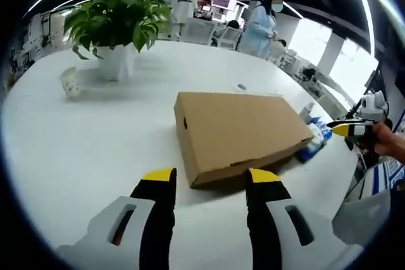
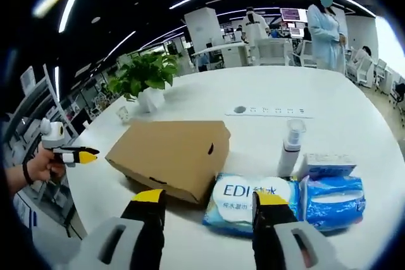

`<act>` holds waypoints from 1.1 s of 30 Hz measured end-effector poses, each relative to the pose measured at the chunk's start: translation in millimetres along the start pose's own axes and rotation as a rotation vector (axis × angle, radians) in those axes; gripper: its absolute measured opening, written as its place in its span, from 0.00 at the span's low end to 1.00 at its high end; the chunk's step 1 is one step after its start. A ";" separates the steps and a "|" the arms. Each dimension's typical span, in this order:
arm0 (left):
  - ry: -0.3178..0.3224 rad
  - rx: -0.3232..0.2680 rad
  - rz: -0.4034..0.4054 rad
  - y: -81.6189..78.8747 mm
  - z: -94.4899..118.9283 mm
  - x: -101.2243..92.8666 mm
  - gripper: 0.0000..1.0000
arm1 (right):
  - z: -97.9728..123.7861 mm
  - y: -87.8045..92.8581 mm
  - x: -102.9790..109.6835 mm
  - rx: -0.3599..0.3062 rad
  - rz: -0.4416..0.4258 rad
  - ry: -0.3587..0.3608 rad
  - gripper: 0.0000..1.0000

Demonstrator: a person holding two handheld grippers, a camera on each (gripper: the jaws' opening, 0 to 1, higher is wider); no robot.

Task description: Operate the shoe box by opening the lid, removing the specified soft item, and placing it in the target area until the item is outside and the box remains undamaged.

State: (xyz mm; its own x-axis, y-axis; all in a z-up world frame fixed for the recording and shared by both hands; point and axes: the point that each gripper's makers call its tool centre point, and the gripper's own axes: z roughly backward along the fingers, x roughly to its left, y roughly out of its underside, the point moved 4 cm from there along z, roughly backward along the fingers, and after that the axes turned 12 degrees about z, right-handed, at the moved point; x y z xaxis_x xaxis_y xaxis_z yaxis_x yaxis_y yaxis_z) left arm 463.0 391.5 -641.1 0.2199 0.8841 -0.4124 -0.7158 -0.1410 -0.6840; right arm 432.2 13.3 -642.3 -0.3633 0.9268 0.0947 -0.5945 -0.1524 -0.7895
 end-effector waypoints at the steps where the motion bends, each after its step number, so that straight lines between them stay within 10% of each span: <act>1: 0.002 -0.002 0.000 0.5 1.3 -0.9 0.44 | 2.0 1.5 -0.2 -0.001 0.000 0.002 0.55; 15: 0.120 -0.071 -0.032 36.0 39.3 -56.6 0.53 | 84.5 42.3 6.1 -0.128 -0.068 0.101 0.68; 33: 0.163 -0.102 -0.076 58.6 46.3 -77.1 0.61 | 107.6 63.2 26.3 -0.221 -0.042 0.165 0.75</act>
State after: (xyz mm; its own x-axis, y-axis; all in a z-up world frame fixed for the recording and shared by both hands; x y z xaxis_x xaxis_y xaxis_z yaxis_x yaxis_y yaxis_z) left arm 373.4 335.7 -621.6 0.3805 0.8114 -0.4437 -0.6239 -0.1289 -0.7708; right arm 307.9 -9.0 -624.5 -0.2092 0.9768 0.0448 -0.4295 -0.0506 -0.9017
